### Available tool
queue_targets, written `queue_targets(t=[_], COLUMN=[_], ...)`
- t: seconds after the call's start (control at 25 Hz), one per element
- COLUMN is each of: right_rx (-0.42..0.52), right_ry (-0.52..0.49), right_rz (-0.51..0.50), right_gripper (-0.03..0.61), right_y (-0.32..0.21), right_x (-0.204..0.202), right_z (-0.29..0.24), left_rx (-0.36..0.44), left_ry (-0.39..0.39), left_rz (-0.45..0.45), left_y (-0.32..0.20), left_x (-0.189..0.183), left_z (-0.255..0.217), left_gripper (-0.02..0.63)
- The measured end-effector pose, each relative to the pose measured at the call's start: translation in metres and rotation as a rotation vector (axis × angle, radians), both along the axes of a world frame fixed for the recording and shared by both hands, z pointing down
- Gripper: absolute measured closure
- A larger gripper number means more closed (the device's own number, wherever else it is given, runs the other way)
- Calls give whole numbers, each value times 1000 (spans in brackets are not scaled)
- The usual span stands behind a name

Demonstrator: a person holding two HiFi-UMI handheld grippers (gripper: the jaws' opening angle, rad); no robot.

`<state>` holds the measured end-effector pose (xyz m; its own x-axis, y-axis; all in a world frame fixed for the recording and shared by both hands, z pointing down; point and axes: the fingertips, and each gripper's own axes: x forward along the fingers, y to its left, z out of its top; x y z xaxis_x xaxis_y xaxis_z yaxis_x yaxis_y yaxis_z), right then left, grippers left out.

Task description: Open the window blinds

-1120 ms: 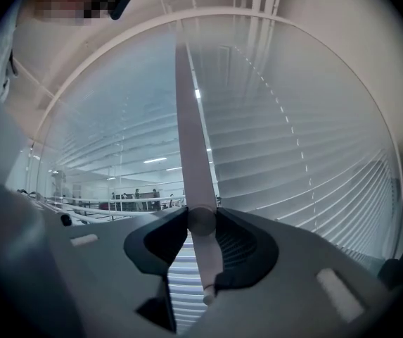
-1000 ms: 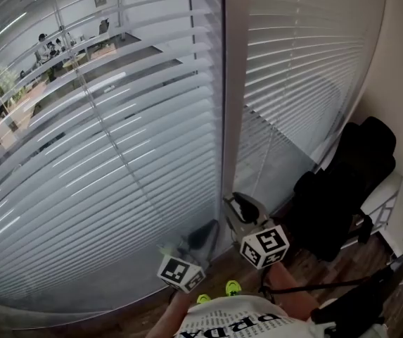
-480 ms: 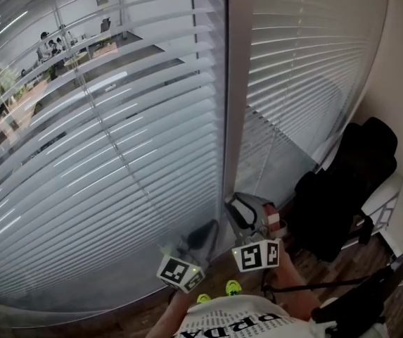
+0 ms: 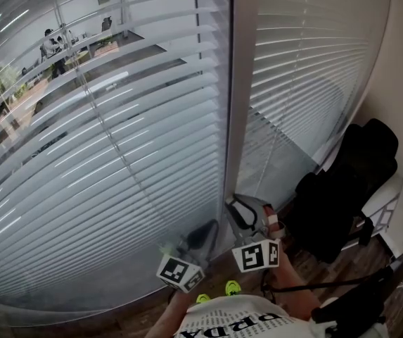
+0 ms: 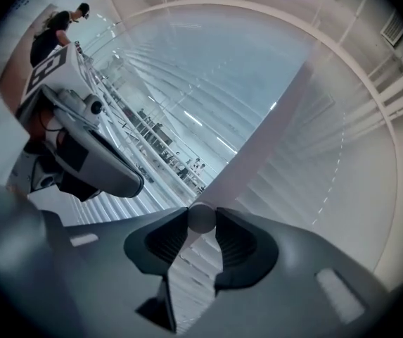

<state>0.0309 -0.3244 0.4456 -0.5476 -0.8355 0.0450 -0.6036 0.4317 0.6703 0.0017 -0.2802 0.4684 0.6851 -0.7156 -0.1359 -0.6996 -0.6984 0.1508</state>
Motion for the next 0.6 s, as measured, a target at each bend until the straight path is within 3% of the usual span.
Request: queue_targets(t=[0.6], right_rx=[-149], right_ry=[-249], right_rz=[-14], right_gripper=[445], right_y=[0], right_x=[5], right_z=[-7], left_rx=[-4], left_ry=[5], left_rz=[8], left_y=[-1], left_x=[2], left_z=[-2], left_gripper=[620])
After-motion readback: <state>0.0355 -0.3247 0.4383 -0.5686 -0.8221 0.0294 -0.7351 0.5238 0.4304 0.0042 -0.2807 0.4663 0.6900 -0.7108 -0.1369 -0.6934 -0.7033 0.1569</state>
